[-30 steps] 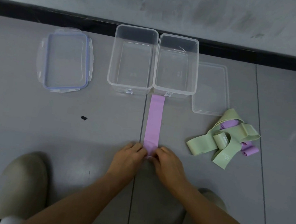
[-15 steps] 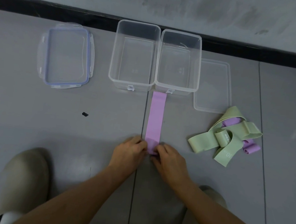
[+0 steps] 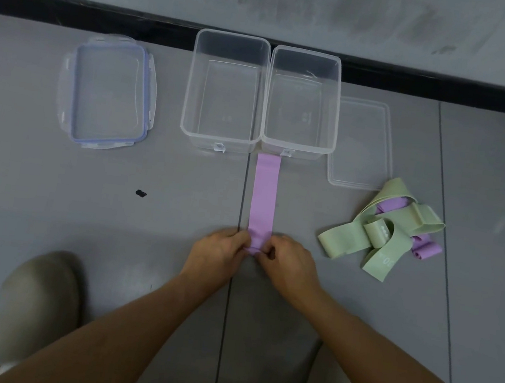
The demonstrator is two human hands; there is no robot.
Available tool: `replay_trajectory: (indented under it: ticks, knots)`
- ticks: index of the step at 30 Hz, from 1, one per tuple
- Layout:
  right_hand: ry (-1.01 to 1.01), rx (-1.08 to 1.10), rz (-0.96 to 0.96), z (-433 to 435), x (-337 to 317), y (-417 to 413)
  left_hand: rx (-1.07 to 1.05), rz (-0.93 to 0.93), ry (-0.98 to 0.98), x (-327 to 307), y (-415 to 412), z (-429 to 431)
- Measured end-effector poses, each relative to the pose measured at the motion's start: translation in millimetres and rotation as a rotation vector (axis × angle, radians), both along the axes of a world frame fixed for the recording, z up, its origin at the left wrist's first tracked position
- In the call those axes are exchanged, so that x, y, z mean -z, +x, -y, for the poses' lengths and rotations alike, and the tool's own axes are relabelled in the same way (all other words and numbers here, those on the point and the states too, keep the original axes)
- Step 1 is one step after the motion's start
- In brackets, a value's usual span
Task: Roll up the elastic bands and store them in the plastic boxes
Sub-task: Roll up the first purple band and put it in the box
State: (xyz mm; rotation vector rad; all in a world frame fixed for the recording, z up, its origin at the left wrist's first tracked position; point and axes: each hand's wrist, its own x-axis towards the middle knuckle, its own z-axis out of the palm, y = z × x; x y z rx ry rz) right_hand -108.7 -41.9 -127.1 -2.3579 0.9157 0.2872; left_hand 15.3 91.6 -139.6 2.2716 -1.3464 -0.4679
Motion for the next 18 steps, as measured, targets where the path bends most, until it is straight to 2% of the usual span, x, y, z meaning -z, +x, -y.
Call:
replay_trajectory:
  ticks: [7,18]
  knots:
    - [-0.017,0.037,0.137,-7.1,3.8,-11.7,0.016,0.060,-0.027,2.0,-0.7,1.3]
    - [-0.281,-0.255,0.189,4.2,1.6,-10.1,-0.074,0.072,0.012,9.3,-5.1,7.5]
